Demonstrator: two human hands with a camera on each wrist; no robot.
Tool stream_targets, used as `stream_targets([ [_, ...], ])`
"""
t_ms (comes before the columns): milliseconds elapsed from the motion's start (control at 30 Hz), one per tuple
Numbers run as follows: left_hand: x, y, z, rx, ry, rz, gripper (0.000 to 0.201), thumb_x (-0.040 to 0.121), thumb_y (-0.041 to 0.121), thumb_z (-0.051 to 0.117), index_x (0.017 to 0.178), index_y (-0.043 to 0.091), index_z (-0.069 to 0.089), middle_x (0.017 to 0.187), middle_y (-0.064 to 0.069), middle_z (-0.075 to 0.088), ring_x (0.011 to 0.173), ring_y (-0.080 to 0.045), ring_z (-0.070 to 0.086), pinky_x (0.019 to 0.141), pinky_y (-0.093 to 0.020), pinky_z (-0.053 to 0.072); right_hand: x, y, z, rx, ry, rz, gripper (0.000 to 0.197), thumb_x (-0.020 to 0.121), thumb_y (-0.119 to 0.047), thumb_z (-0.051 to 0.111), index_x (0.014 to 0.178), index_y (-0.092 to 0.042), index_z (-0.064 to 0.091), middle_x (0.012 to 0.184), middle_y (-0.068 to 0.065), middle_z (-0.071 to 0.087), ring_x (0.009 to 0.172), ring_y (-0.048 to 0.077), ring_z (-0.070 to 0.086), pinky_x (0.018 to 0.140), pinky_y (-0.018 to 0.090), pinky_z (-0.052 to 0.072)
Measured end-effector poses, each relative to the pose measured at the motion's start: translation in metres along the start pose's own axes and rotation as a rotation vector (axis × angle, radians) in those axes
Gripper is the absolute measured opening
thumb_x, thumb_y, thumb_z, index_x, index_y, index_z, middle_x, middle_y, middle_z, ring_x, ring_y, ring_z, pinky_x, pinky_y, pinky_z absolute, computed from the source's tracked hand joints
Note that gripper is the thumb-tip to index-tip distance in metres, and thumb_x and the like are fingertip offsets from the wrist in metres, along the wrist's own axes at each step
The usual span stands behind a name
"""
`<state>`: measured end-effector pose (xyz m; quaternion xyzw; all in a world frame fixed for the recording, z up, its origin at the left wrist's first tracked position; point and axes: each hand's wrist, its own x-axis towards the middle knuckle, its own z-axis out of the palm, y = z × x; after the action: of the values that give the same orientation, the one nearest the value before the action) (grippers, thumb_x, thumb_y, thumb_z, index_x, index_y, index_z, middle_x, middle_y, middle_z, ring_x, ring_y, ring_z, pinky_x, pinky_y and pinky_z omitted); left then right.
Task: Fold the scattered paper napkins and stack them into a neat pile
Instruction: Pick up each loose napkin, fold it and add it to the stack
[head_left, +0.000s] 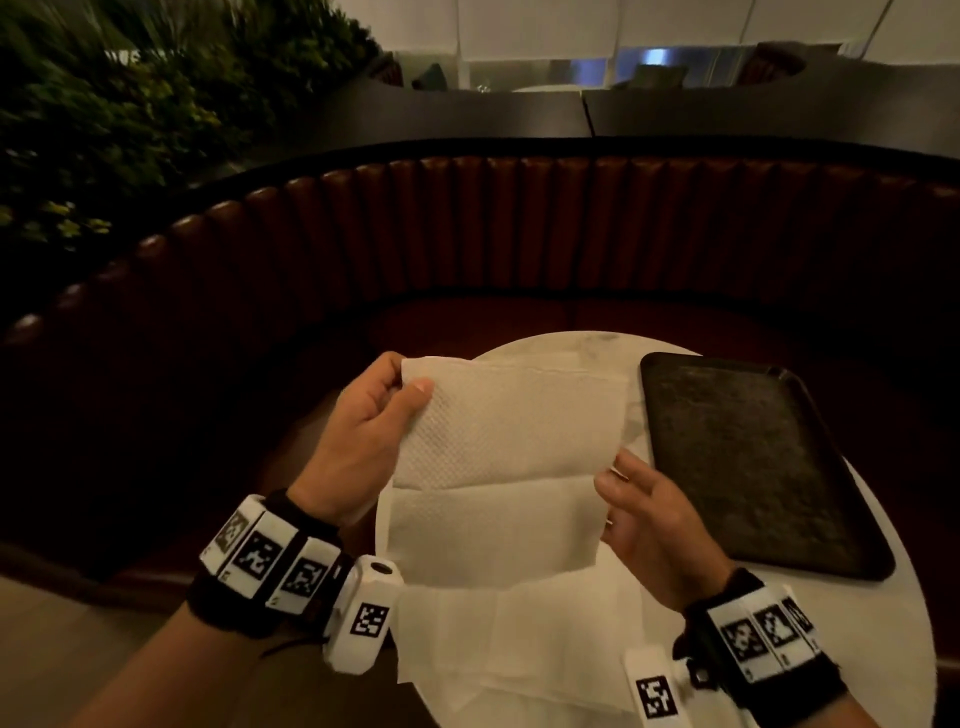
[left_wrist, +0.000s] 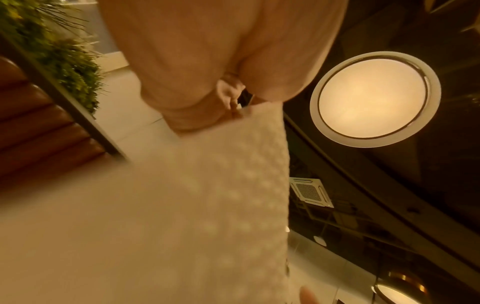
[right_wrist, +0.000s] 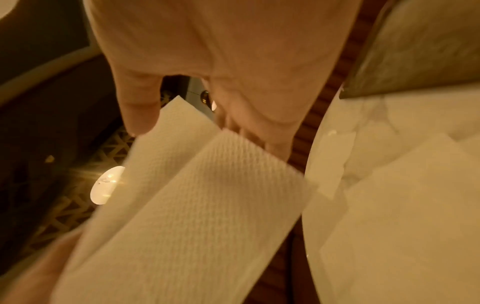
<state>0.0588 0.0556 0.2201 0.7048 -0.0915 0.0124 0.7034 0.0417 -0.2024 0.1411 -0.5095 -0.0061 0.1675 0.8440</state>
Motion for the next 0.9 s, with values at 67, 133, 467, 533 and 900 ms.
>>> stream_targets([
  [67,-0.008,-0.007,-0.005,-0.016,0.055,-0.053,0.015,0.096,0.016,0.046,0.104,0.007,0.056,0.085,0.006,0.069,0.075,-0.014,0.063,0.062,-0.023,0.055,-0.005,0.003,0.008,-0.004,-0.014,0.011,0.053,0.063,-0.026,0.085,0.111,-0.010,0.068,0.117,0.019,0.067,0.105,0.031,0.065,0.085,0.038,0.056],
  [133,-0.015,-0.016,-0.008,-0.047,0.101,-0.125,0.020,0.096,0.020,0.047,0.107,0.005,0.056,0.088,0.003,0.069,0.077,-0.015,0.064,0.062,-0.024,0.056,-0.009,0.003,0.014,-0.051,0.049,0.025,0.033,0.073,-0.018,0.076,0.104,-0.011,0.070,0.111,0.017,0.070,0.096,0.031,0.068,0.078,0.038,0.058],
  [467,-0.045,-0.046,0.008,-0.057,-0.045,-0.195,0.049,0.070,0.009,0.082,0.112,0.009,0.055,0.107,-0.008,0.071,0.097,-0.025,0.070,0.076,-0.033,0.059,-0.033,-0.005,0.003,-0.033,0.235,0.008,0.031,0.075,-0.004,0.063,0.104,-0.012,0.070,0.103,0.013,0.074,0.088,0.025,0.071,0.067,0.032,0.059],
  [533,-0.043,-0.041,0.011,-0.069,-0.039,-0.142,0.034,0.078,0.001,0.074,0.108,0.005,0.059,0.107,-0.013,0.070,0.096,-0.029,0.069,0.077,-0.036,0.059,-0.040,-0.011,0.000,-0.048,0.221,-0.060,0.029,0.070,-0.003,0.065,0.095,-0.014,0.073,0.096,0.010,0.075,0.085,0.021,0.072,0.065,0.028,0.058],
  [900,-0.039,-0.025,0.018,-0.019,-0.121,0.107,0.026,0.082,0.010,0.063,0.099,0.027,0.072,0.100,0.000,0.072,0.092,-0.016,0.068,0.077,-0.025,0.057,-0.061,-0.024,-0.011,-0.145,0.148,-0.270,0.047,0.052,-0.038,0.087,0.096,-0.022,0.077,0.100,0.005,0.075,0.092,0.020,0.071,0.071,0.027,0.058],
])
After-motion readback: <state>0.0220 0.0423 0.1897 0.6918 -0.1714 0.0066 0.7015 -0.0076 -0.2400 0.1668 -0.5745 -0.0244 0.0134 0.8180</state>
